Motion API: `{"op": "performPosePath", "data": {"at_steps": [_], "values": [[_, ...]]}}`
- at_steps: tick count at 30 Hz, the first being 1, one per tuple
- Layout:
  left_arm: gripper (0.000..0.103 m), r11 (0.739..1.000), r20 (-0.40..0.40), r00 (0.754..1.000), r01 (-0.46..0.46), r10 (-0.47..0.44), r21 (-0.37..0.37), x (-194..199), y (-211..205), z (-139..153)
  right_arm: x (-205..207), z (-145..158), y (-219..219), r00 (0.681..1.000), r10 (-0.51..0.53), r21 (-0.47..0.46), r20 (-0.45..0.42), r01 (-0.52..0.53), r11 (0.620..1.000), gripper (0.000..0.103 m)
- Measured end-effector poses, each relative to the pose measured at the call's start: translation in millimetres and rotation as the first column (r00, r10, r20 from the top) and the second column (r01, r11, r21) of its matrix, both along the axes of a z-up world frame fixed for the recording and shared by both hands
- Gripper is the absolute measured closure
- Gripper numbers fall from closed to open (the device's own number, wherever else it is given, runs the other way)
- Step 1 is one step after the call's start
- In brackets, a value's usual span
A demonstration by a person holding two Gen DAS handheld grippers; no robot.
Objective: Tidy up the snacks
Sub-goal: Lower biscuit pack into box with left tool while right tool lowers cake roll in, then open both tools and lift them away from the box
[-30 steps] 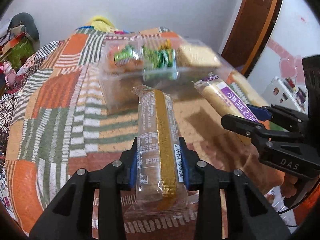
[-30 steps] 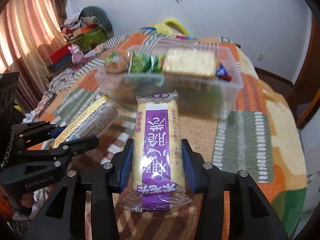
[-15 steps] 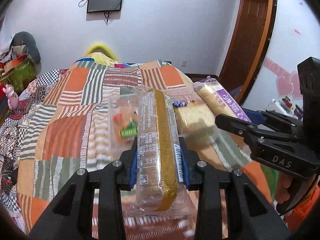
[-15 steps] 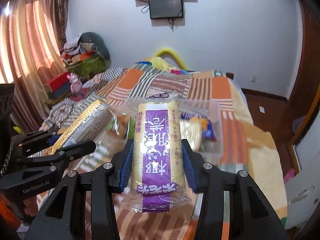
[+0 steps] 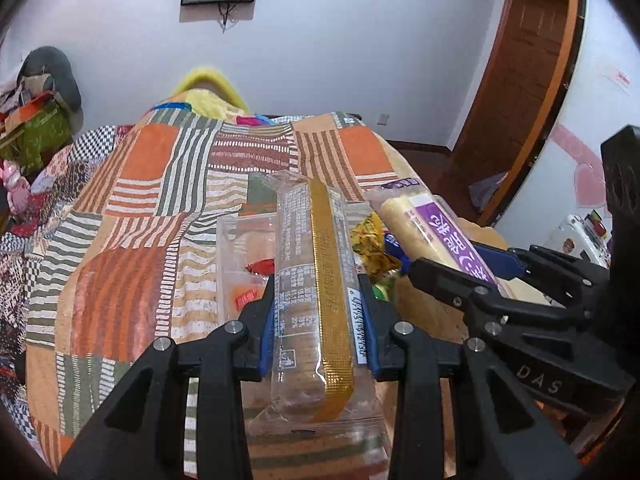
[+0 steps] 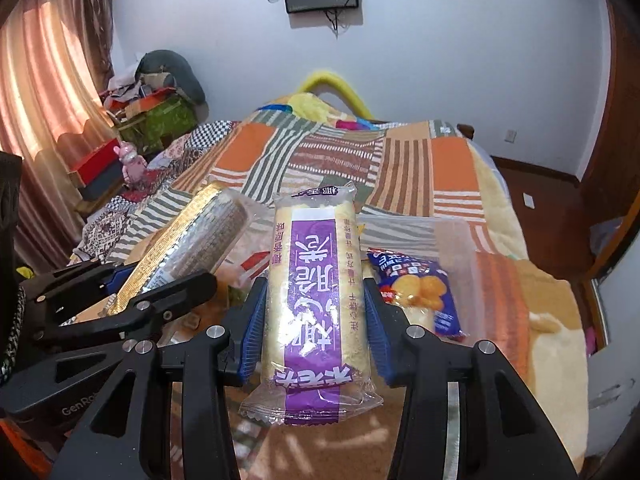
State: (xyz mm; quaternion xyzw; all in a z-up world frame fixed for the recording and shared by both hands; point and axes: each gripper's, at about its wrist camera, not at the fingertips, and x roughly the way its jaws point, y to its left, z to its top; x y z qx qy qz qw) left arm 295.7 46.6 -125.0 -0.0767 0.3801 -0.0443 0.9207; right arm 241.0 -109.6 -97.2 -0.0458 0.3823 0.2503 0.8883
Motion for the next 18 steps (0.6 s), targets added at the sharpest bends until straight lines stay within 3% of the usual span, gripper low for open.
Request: {"op": "performPosePath", "data": {"at_steps": [7,13,18], "values": [[0.065,1.0,-0.035,0.999,0.015,-0.016,-0.026,18,7,-8,10,-7,6,0.999,0.032,-0.057,-0.036,-0.034,0.998,0.06],[0.063,0.999,0.003,1.0,0.028,-0.028,-0.016,6,3,7,5,5,-5,0.999,0.034,-0.03,-0.02,-0.035,0.999,0.057],[0.063,1.0,0.092,0.996,0.013,-0.014,0.009,-28,-2,39,-7,27,-19,0.999,0.017,-0.003,0.041,-0.017,1.0,0.057]]}}
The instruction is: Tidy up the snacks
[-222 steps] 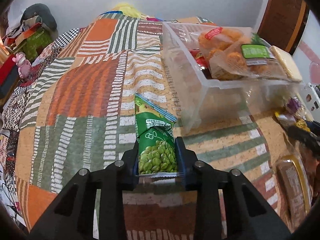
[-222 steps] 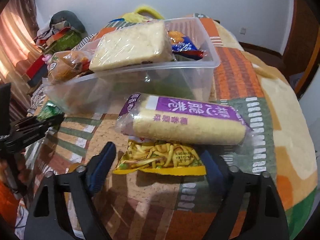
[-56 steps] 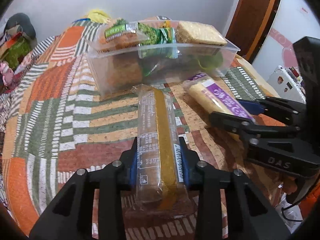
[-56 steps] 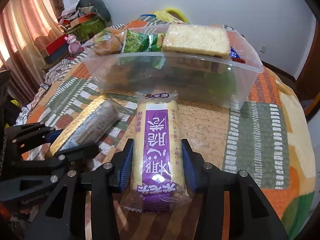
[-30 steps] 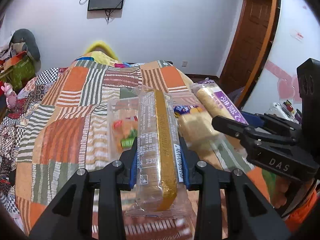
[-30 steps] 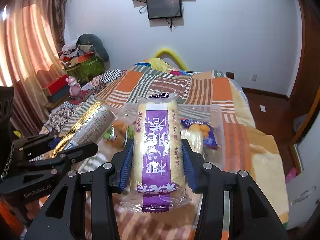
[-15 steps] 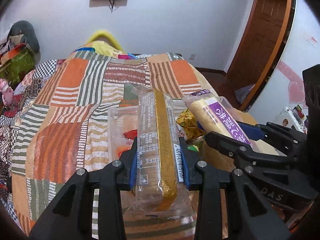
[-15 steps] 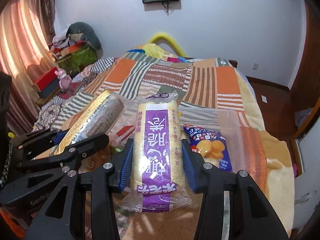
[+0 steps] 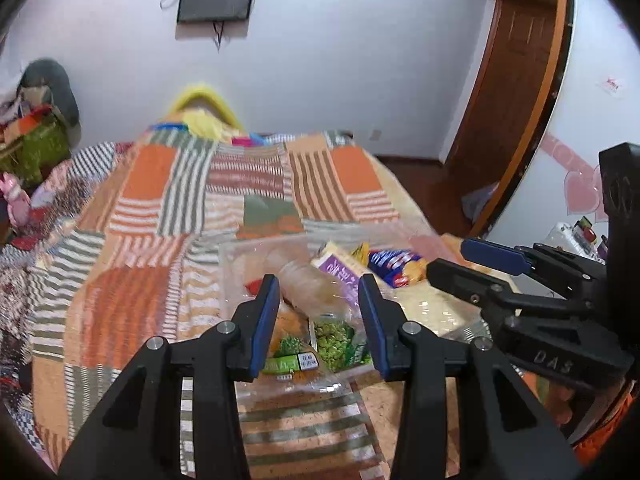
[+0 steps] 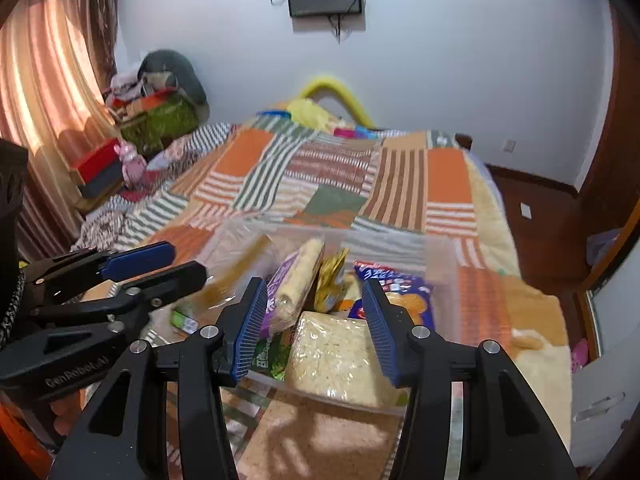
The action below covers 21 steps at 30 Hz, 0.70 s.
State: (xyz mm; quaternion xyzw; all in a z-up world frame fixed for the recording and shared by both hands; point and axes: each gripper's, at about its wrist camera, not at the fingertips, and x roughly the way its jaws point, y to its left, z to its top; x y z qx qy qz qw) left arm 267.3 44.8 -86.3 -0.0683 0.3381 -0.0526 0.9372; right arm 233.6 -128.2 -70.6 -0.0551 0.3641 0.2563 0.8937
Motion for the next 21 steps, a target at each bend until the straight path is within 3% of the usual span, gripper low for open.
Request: {"op": "performPosePath", "data": {"at_steps": [8,14,17,19,21], "values": [[0.059,0.998,0.212,0.977,-0.029,0.015,0.063,-80,-11,67,-55,54,-39,0.988,-0.038,0.081,0.15,0.026,0.996,0.057],[0.04,0.998,0.309,0.95,-0.053,0.038,0.042,-134,-13,94,-107,92,-57,0.961,-0.043,0.14,0.273,0.005,0.99,0.057],[0.029,0.997,0.341,0.939,-0.059,0.041,0.042,-155,-16,103,-127,103,-60,0.947,-0.048,0.162,0.318,-0.005,0.987,0.046],[0.011,0.996,0.357,0.933,-0.068,0.045,0.05,-166,-19,106,-136,106,-61,0.939,-0.052,0.177,0.339,-0.009,0.984,0.033],[0.005,0.996,0.378,0.924,-0.078,0.053,0.05,-177,-20,108,-142,106,-59,0.933,-0.064,0.184,0.355,-0.002,0.983,0.019]]}}
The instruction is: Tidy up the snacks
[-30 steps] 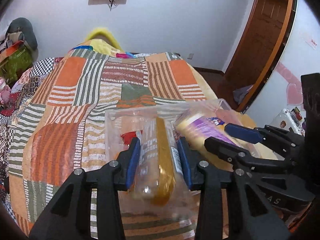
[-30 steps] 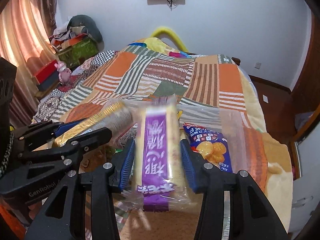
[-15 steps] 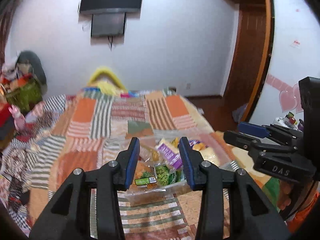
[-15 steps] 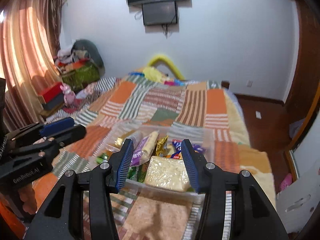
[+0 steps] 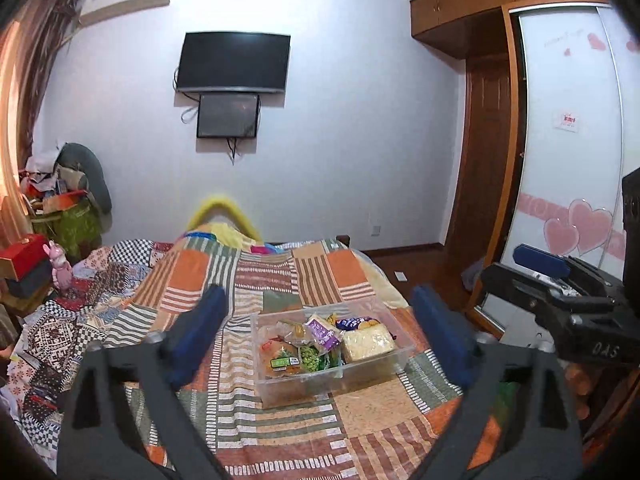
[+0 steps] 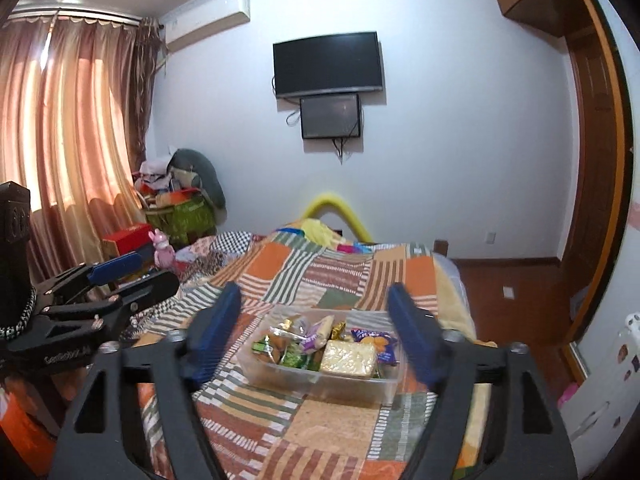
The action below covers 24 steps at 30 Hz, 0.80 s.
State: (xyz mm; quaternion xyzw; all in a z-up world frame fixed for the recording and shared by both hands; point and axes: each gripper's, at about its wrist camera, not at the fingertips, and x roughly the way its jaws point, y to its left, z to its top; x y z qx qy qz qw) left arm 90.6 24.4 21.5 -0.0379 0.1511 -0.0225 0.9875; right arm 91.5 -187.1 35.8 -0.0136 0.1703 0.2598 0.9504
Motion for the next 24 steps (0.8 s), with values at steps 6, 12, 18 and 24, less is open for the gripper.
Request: {"op": "performPosePath", "data": {"at_steps": [6,12,18,24], "values": [[0.001,0.999,0.015,1.0,-0.017,0.016,0.037,-14,-6,2,-6,-4,10,0.999,-0.038,-0.011,0.038,0.038,0.999,0.002],[0.0,1.0,0.011,1.0,-0.023,0.023,0.018,-18,-1,1,-19,-2,12,0.995,-0.056,-0.013,0.082,0.057,0.998,0.0],[0.0,1.0,0.016,0.999,-0.029,0.029,0.011,-20,0,-1,-27,-4,9,0.994,-0.06,-0.011,0.089,0.062,0.998,0.0],[0.0,0.999,0.013,0.999,-0.032,0.032,0.004,-20,2,-2,-31,-8,6,0.994,-0.063,-0.002,0.088,0.063,0.998,0.0]]}}
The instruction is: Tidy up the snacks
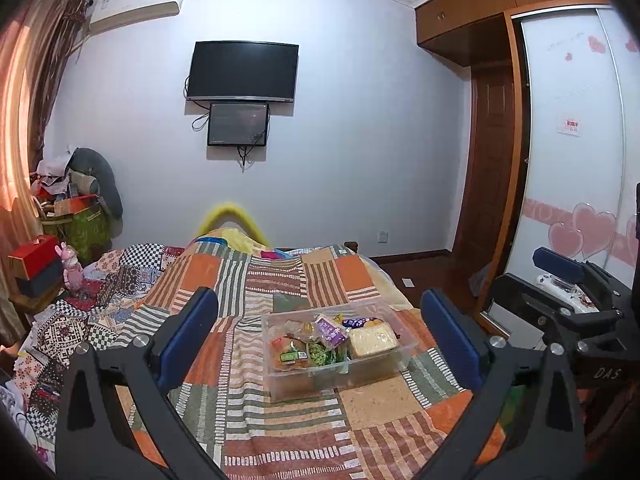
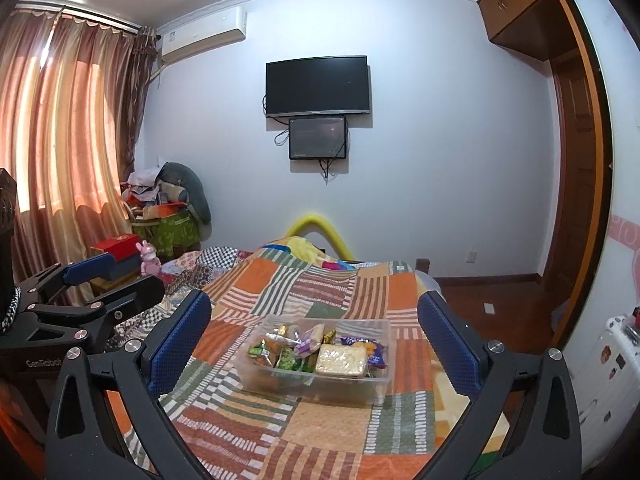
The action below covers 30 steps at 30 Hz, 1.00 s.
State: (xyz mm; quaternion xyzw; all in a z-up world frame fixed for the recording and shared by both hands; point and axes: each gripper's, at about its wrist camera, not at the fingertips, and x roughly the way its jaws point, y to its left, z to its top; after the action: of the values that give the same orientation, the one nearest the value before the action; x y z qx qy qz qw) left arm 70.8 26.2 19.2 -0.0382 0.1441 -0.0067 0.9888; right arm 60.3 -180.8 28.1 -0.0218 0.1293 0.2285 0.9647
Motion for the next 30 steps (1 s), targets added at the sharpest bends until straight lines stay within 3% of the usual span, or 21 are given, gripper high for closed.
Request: {"op": "performPosePath", "data": {"at_steps": [30], "values": [[0.0,1.0,0.001,1.0,0.024,-0.024,0.001,-0.6,-8.5,-0.5,-7.7,2.6,-4.1,1.0,-0.012,0.013,-0.002,0.012,1.0,0.0]]}}
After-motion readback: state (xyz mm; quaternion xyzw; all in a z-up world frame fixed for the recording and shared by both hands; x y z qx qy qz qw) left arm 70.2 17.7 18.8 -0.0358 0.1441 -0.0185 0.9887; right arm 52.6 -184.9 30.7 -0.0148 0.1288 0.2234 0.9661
